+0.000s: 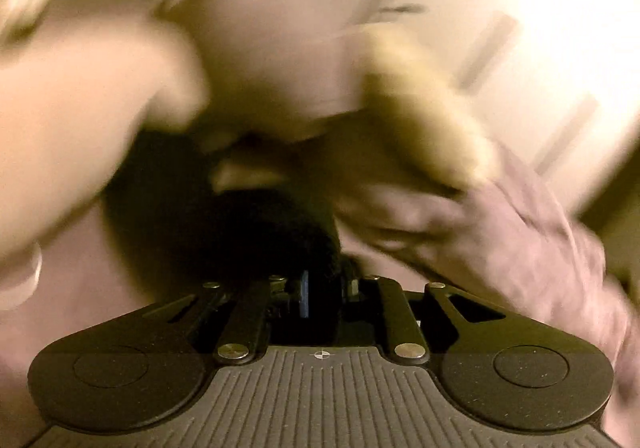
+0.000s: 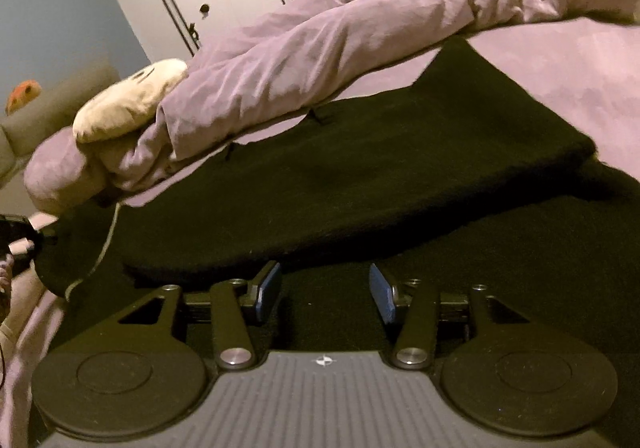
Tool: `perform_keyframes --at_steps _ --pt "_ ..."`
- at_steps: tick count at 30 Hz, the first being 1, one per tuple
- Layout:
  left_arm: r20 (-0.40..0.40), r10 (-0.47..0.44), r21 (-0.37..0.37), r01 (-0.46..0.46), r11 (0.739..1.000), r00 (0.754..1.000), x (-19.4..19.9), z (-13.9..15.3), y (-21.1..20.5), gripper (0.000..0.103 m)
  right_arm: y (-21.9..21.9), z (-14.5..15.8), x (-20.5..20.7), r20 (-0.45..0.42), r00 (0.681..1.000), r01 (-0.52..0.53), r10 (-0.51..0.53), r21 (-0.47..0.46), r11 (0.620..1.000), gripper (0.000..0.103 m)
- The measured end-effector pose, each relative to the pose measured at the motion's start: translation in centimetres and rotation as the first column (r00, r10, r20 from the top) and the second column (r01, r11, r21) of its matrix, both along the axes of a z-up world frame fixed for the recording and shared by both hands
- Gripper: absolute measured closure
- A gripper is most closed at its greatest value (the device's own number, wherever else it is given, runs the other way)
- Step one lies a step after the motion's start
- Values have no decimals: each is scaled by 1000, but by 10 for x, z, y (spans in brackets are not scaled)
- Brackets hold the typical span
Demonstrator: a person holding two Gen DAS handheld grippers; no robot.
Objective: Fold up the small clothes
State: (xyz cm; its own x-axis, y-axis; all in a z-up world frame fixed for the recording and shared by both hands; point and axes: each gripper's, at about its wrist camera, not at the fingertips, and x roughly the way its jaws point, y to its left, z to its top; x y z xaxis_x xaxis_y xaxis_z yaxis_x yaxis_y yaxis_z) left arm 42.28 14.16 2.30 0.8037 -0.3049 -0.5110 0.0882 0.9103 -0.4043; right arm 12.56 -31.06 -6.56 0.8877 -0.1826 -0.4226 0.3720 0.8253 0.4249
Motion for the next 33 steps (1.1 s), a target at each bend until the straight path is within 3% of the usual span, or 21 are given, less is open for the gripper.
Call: perform_keyframes --at_steps 2,5,7,9,11,12,13,14,17,20,22,23,25,27,29,33 --pt "127 -133 163 112 980 983 -29 34 -56 87 -1 2 -9 10 1000 11 -11 11 1000 54" --pt "186 -373 290 312 905 909 -75 55 -141 87 -2 7 -25 28 999 26 -27 32 999 54" --pt "144 -515 361 440 822 845 -107 46 -198 84 -3 12 -38 40 998 38 -40 46 998 54" --pt "59 -627 510 516 688 777 -142 20 -253 76 -6 18 -53 52 997 50 -53 58 997 54" --pt "-72 -662 592 566 573 746 -170 -13 -289 74 -9 24 -66 57 997 51 -55 60 997 53" --pt "-125 -674 596 598 535 728 -182 -27 -298 74 -11 28 -72 58 997 54 -57 49 997 52" --pt "-147 -674 584 614 532 724 -195 -39 -300 72 -13 32 -78 62 996 55 -57 36 998 50" --pt "-152 -665 564 617 549 731 -203 -47 -296 64 -16 36 -82 66 996 51 -52 25 998 49" --pt "-138 -582 483 567 667 802 -221 -55 -265 42 -26 43 -85 78 996 30 -33 30 999 47" --pt "-132 -440 415 452 789 888 -227 -58 -221 41 -32 44 -68 92 996 -20 11 102 995 47" --pt "-135 -360 361 384 850 923 -229 -57 -190 39 -27 43 -45 86 995 -61 50 135 989 47" --pt "-138 -328 353 356 866 935 -229 -56 -177 38 -20 45 -31 57 997 -65 59 109 992 47" --pt "-136 -250 343 283 896 958 -230 -55 -153 37 9 57 -2 15 993 -120 121 -46 992 47" --pt "-152 -215 296 252 921 965 -232 -56 -133 37 45 69 33 -55 984 -176 168 -229 957 46" --pt "-170 -195 259 235 937 966 -234 -55 -119 37 79 74 76 -130 970 -242 208 -376 894 46" --pt "-190 -174 225 215 950 966 -252 -55 -94 37 131 64 153 -332 924 -356 189 -566 744 48"
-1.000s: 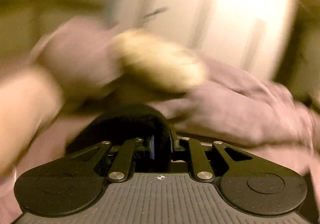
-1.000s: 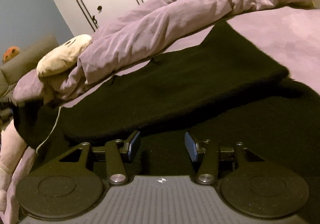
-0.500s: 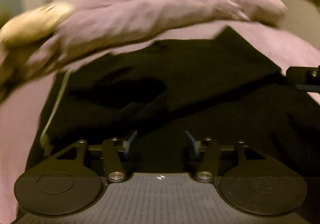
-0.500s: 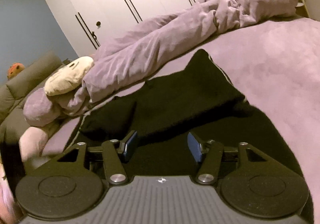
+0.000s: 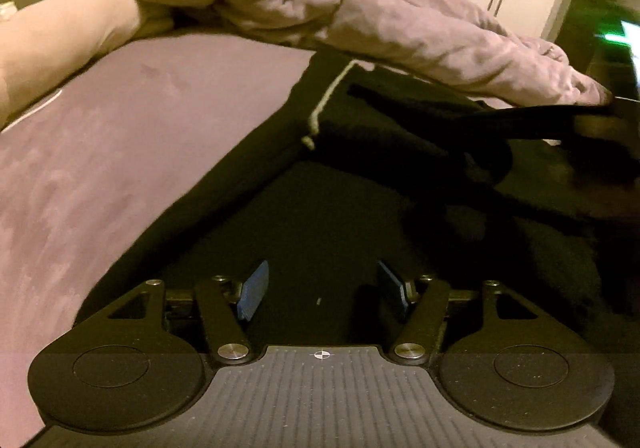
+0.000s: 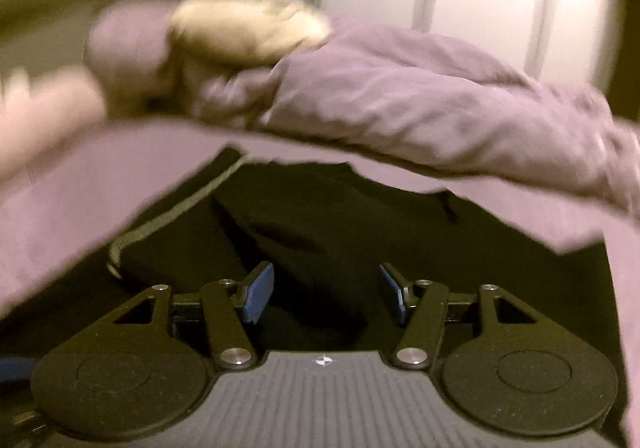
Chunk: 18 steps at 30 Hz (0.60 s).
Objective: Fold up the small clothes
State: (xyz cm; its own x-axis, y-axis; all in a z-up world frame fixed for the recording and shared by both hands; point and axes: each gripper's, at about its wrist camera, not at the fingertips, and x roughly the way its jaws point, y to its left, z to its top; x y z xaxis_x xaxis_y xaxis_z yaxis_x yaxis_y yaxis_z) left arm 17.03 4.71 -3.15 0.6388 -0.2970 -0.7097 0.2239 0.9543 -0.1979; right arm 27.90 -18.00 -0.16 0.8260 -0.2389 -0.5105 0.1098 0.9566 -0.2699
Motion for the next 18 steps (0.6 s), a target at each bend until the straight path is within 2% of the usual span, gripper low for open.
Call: perform_keyframes --at_steps 2,3,4,5,6,7,8,9,10,11,12,13,14,15,16,18 --pt "8 -10 11 10 1000 1000 -4 0 -3 35 22 -14 27 -51 999 3 -13 -188 982 48" --pt "16 -21 26 21 999 1000 -5 1 -2 35 30 -21 37 -67 997 6 -26 -277 961 54" --pt "26 -29 47 28 999 999 -5 2 -2 35 33 -26 44 -77 996 9 -36 -329 944 74" --pt "36 -36 67 33 997 999 -4 2 -4 35 32 -26 48 -69 996 27 -54 -343 939 86" --pt "46 -39 88 35 995 998 -1 3 -5 35 29 -22 48 -48 996 55 -75 -331 942 91" --pt "53 -43 103 38 994 998 4 3 -7 35 19 -14 42 -2 996 89 -93 -276 957 91" --pt "66 -51 119 43 992 997 9 5 -9 35 3 -2 30 69 990 134 -124 -168 977 91" --pt "79 -53 134 42 990 995 14 5 -12 35 -18 10 13 153 971 186 -181 -18 982 92" --pt "91 -56 153 41 987 994 21 6 -15 35 -38 17 -4 219 944 225 -246 116 968 92" --pt "102 -62 169 45 985 993 28 6 -19 35 -63 21 -25 269 899 270 -344 276 922 92" --pt "111 -71 181 50 982 991 36 7 -24 35 -86 19 -45 284 857 297 -431 412 862 92" --pt "114 -79 189 56 980 990 43 6 -29 34 -113 9 -65 269 815 304 -513 555 774 82" --pt "108 -93 202 69 977 990 52 5 -35 34 -132 -2 -77 227 800 307 -555 640 705 75" --pt "103 -107 222 82 972 989 62 2 -42 34 -148 -13 -85 176 802 314 -571 689 653 64" --pt "101 -118 242 91 966 988 71 -1 -48 34 -161 -25 -92 129 810 325 -573 714 620 60" --pt "95 -123 299 90 950 988 86 -9 -61 35 -175 -42 -103 83 823 325 -563 744 584 60"
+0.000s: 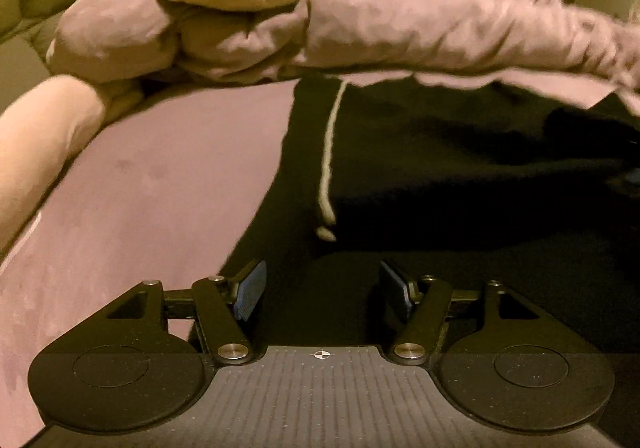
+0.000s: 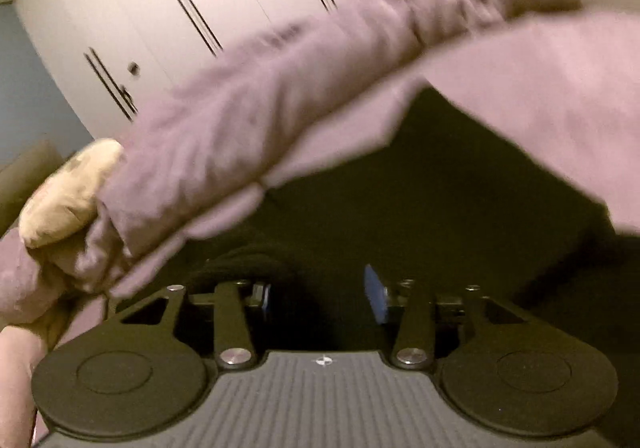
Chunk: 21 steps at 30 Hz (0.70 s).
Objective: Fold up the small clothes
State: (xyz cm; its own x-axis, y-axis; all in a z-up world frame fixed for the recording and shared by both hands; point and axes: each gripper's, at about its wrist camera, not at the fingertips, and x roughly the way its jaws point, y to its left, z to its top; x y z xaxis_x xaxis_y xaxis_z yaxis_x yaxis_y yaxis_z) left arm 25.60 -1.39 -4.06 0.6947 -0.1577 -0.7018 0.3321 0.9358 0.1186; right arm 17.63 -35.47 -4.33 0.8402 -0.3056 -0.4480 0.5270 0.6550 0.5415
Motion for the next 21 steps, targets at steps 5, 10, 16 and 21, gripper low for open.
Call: perform_keyframes --at_steps 5,10,16,21 --pt "29 -61 124 57 991 998 21 -14 -25 34 13 6 -1 -102 995 -25 5 -190 982 53" --pt "21 -47 136 44 990 999 34 -16 -30 31 79 8 48 -380 923 -261 -63 -737 624 44" --pt "32 -73 181 66 981 997 40 -17 -35 34 126 -15 79 -534 845 -524 -7 -831 188 95" --pt "39 9 115 -14 993 999 51 -12 -22 69 74 41 47 -195 977 -205 90 -719 664 95"
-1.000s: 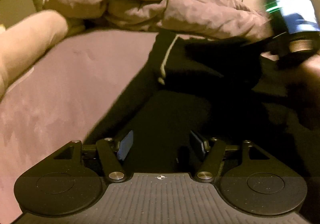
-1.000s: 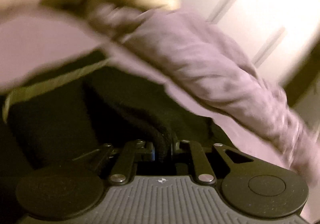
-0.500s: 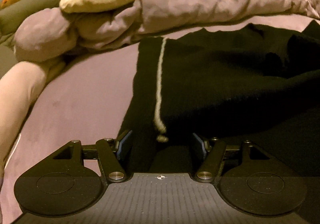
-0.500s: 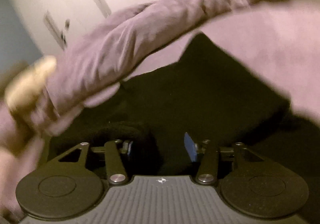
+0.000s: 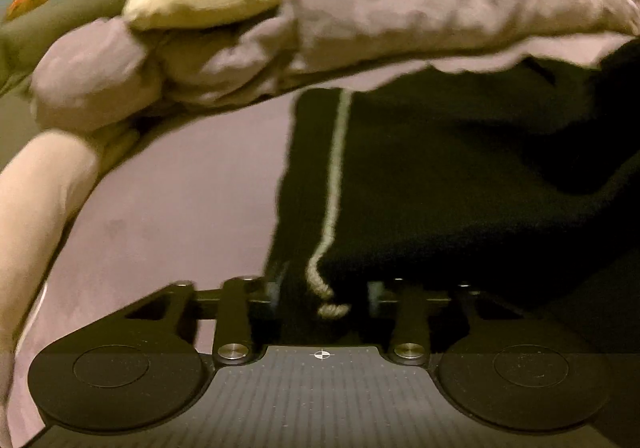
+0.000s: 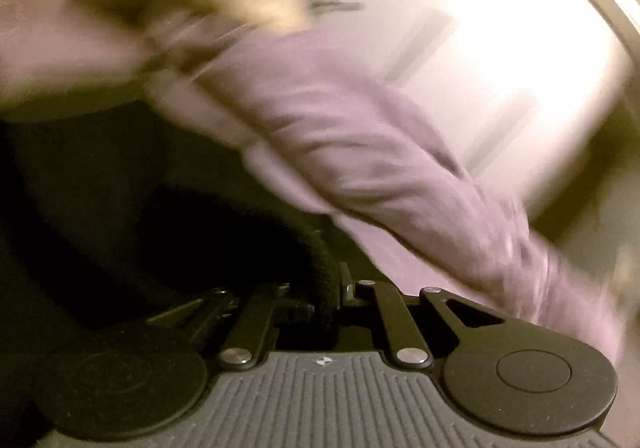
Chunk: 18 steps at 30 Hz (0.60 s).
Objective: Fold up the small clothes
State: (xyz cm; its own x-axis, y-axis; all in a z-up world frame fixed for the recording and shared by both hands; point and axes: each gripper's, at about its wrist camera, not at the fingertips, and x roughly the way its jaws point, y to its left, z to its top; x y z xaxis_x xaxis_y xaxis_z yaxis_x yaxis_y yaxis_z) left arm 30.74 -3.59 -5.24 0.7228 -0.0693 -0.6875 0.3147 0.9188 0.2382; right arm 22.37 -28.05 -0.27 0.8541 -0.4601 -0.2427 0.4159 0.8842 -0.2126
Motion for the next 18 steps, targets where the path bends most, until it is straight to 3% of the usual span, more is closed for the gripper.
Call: perform_keyframes --at_steps 1,2,3,4,5,6,10,15,17,18 --pt "-10 25 -40 -25 999 1000 3 2 6 72 -25 6 -15 96 994 36 -56 194 980 92" --pt "-22 46 -92 -48 995 999 6 4 14 73 -53 5 -30 175 976 51 -133 407 912 85" --pt "-27 74 -124 -77 989 997 8 6 20 73 -76 -3 -42 209 956 53 -208 572 819 63" --pt "-27 98 -142 -101 985 995 9 7 25 73 -97 -14 -51 207 944 44 -257 693 720 45" --pt "-35 115 -169 -120 978 993 10 8 30 73 -113 -28 -56 183 946 31 -267 770 637 45" --pt "-49 130 -195 -137 971 990 11 9 35 73 -122 -38 -60 149 949 45 -279 809 586 45" --pt "-79 193 -211 -206 956 978 13 5 45 69 -130 -50 -83 171 948 21 -270 809 588 52" --pt "-132 243 -240 -269 933 961 17 0 55 57 -137 -53 -74 145 969 -12 -198 834 552 53" --pt "-144 243 -245 -272 930 959 18 0 56 57 -133 -51 -66 113 977 18 -183 805 593 71" --pt "-144 240 -248 -269 931 960 19 0 56 59 -130 -48 -60 92 981 34 -171 785 618 87"
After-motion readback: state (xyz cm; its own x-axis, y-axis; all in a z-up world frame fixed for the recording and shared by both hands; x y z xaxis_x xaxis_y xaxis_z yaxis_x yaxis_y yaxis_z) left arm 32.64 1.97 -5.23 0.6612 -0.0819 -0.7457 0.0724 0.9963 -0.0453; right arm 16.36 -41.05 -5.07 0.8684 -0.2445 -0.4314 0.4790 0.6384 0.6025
